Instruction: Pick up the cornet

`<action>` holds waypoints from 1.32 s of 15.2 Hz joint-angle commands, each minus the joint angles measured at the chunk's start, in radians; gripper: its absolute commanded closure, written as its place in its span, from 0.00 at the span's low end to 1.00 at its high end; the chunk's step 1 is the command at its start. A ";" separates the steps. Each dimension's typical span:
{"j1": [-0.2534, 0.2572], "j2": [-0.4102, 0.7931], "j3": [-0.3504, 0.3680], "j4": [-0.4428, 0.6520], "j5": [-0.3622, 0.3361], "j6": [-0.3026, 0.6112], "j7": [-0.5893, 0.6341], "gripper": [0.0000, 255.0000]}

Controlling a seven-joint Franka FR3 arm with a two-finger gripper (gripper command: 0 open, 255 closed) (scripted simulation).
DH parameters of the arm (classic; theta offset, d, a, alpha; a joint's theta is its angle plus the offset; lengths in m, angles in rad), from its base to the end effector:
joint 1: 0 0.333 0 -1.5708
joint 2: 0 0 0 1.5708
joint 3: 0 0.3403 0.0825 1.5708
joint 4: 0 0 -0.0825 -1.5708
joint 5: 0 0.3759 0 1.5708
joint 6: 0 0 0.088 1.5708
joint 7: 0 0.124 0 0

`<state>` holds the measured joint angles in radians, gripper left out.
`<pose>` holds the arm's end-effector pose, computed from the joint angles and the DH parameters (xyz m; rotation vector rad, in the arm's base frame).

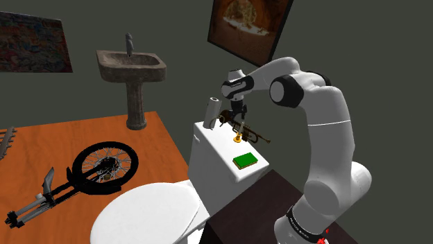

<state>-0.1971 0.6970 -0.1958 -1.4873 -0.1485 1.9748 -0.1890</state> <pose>0.6491 -0.2576 0.2618 2.9210 -0.1450 -0.3902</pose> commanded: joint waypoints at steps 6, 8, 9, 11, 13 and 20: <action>-0.005 0.037 -0.004 -0.006 -0.001 0.023 0.014 1.00; -0.005 0.035 -0.004 -0.009 -0.001 0.024 0.015 1.00; -0.005 0.035 -0.004 -0.009 -0.001 0.024 0.015 1.00; -0.005 0.033 -0.004 -0.012 -0.001 0.025 0.015 1.00; -0.011 0.033 -0.006 -0.008 -0.001 0.023 0.006 1.00; -0.007 -0.019 -0.010 0.004 -0.004 -0.039 -0.006 1.00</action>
<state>-0.2049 0.6867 -0.2040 -1.4839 -0.1515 1.9430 -0.1944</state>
